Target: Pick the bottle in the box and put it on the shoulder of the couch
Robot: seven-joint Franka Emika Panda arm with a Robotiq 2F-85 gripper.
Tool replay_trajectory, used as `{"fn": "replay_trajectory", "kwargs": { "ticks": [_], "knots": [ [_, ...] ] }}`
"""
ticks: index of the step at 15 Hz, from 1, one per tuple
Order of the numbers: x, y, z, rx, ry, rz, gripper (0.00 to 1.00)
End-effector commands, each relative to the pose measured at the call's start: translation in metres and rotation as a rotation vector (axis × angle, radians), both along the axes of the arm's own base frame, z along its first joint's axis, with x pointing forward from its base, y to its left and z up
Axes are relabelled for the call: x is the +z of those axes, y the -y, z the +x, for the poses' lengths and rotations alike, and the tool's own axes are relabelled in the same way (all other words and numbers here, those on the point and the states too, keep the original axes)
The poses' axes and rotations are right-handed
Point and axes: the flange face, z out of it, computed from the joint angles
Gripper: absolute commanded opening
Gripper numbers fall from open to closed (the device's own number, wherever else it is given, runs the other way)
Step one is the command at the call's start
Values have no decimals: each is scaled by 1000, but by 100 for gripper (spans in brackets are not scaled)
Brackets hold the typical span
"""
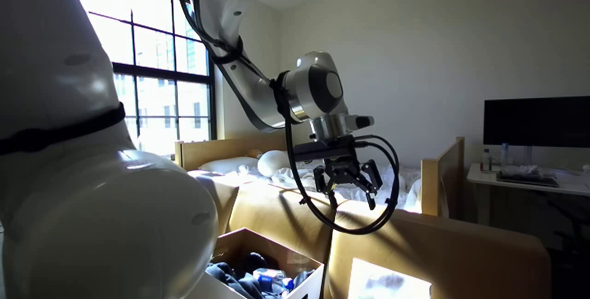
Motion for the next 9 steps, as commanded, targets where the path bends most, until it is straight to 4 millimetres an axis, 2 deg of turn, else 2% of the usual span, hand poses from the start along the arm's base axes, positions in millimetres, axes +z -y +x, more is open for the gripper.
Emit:
{"fn": "replay_trajectory", "kwargs": {
  "ticks": [1,3,4,6,9],
  "knots": [
    [-6,-2,-1,-21,12,-18,100],
    [-9,-1,-1,-48,19,-34,100],
    [-13,-9,-1,-24,6,6,100],
    [-25,-44,-4,21,-17,66,100],
    [-35,-126,-7,102,-42,164,100]
  ]
}}
